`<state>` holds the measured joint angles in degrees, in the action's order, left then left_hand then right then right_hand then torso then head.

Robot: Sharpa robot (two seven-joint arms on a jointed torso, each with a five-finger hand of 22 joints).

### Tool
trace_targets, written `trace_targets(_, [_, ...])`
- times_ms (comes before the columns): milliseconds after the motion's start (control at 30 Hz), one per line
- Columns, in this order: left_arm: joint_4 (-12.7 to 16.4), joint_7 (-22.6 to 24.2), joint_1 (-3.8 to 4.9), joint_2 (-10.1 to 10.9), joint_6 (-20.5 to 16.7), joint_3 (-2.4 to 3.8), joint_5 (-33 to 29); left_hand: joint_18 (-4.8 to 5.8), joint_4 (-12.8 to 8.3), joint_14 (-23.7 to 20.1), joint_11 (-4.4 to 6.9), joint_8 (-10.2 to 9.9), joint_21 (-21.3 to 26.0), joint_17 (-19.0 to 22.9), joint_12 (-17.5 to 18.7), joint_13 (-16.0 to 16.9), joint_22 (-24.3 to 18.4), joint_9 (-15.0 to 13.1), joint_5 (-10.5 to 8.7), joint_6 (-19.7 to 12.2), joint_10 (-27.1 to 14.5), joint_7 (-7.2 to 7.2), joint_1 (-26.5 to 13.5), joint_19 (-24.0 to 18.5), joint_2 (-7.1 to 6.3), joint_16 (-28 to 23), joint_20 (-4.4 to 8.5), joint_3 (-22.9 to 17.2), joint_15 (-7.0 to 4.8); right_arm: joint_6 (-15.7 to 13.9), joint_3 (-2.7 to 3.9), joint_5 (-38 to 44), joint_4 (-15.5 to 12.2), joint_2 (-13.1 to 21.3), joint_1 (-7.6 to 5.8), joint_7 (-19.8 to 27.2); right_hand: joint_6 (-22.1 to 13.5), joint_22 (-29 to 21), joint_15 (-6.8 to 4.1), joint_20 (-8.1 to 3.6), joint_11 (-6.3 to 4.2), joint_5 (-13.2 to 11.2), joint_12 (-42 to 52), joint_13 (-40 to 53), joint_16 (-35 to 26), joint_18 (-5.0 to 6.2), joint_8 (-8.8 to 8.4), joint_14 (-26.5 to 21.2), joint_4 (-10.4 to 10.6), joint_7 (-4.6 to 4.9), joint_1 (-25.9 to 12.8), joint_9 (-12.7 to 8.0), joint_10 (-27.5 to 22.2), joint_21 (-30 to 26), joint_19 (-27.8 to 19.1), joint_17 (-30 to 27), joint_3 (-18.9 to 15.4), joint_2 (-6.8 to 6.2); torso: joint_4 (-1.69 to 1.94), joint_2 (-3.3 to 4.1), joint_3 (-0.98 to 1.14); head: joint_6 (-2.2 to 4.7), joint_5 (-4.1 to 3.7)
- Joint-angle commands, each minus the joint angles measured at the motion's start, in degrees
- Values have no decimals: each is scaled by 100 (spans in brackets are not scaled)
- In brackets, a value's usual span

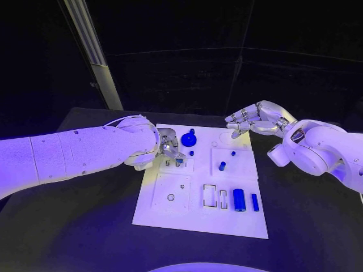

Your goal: Assemble the parts on the task board

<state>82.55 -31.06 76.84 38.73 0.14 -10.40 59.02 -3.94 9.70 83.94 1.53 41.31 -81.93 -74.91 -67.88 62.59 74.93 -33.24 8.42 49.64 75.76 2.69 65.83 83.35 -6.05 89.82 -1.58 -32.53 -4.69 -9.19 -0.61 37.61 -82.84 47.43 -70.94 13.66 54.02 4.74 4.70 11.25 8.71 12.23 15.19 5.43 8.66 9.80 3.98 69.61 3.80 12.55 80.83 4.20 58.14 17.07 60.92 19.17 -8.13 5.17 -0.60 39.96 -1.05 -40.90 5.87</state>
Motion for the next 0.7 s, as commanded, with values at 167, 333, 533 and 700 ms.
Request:
trace_targets(167, [-77, -166, -38, -13, 126, -3, 152, 85, -998, 606, -3, 25, -24, -1509, -2, -14, 99, -10, 29, -30, 43, 1, -1, 15, 40, 18, -4, -1026, -7, 51, 3, 0, -3, 2, -12, 52, -30, -8, 50, 5, 1, 26, 8, -10, -33, 66, -18, 5, 6, -2, -9, -5, -33, -40, 20, -12, -22, 36, 0, 7, 1, -29, 2])
trace_targets(333, [-96, -218, -47, 2, 273, -3, 153, 87, -1000, 606, -4, 26, -27, -1509, 0, -17, 105, -12, 26, -30, 43, 1, -12, 18, 31, 18, -4, -1029, -6, 59, 3, 0, 0, -4, -12, 55, -32, -10, 51, 6, 2, 26, 9, -14, -34, 66, -18, 4, 9, -2, -13, -5, -35, -44, 20, -17, -23, 39, 4, 7, 0, -55, 21])
trace_targets(533, [-65, -257, -50, 41, 355, -3, 153, 87, -1010, 606, -4, 30, -26, -1509, 0, -17, 105, -16, 23, -28, 47, -1, -28, 18, 13, 18, -5, -1034, -5, 61, 3, 60, 4, -14, -11, 58, -34, -12, 52, 7, 3, 28, 10, -17, -35, 66, -17, 4, 11, -1, -16, -5, -37, -48, 20, -22, -22, 43, -1, 2, 0, -52, 27])
trace_targets(700, [-21, -268, -51, 76, 413, -3, 153, 88, -1017, 606, -2, 33, -28, -1509, 0, -17, 109, -18, 24, -24, 49, -3, -34, 20, 6, 18, -5, -1038, -5, 70, 2, 143, 20, -23, -11, 62, -36, -14, 53, 8, 4, 29, 12, -23, -37, 66, -17, 3, 16, 0, -24, -5, -40, -53, 21, -29, -24, 48, 1, 5, 1, -55, 18])
